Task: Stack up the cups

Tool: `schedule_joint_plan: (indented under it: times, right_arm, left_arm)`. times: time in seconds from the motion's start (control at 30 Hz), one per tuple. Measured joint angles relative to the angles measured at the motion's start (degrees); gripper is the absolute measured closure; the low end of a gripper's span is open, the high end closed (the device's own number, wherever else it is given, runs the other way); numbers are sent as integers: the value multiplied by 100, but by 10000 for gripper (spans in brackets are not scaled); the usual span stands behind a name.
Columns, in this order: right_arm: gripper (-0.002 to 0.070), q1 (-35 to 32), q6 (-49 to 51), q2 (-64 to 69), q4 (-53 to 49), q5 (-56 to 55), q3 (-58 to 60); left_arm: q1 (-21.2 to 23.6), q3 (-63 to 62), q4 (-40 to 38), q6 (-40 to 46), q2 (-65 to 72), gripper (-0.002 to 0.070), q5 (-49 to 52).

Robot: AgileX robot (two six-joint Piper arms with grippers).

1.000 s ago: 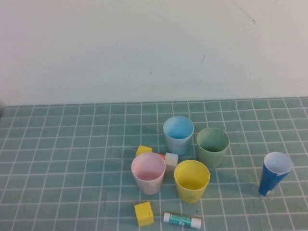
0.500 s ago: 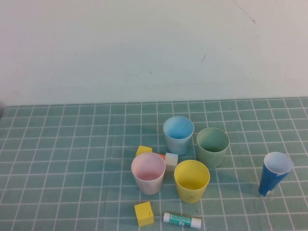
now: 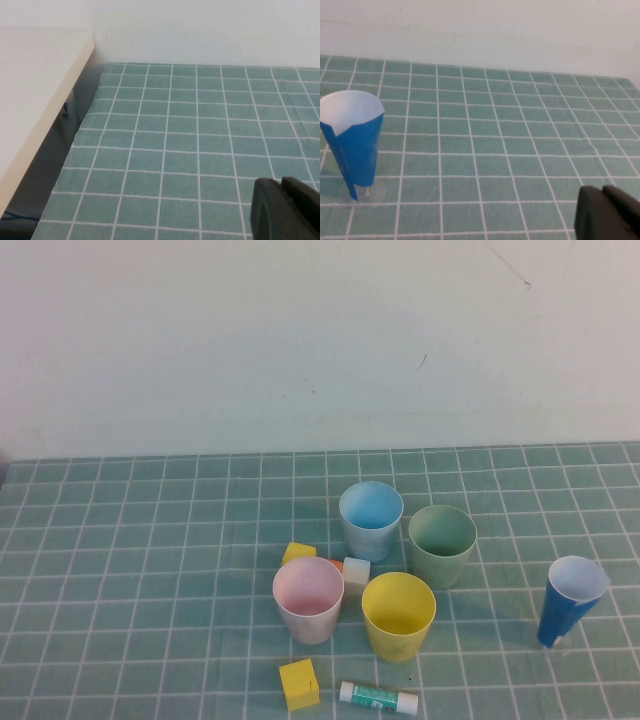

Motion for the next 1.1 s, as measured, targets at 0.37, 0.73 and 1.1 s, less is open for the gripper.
schedule_joint_plan:
  times: [0.37,0.73,1.1]
  right_arm:
    - [680,0,0,0,0,0,0]
    - [680,0,0,0,0,0,0]
    - [680,0,0,0,-4,0,0]
  left_arm:
    - [0,38,-571,-398,0,677,-578]
    - [0,38,-4096,-2139,0,677,-1449]
    - [0,38,-4417,-2191,0,677,-1481]
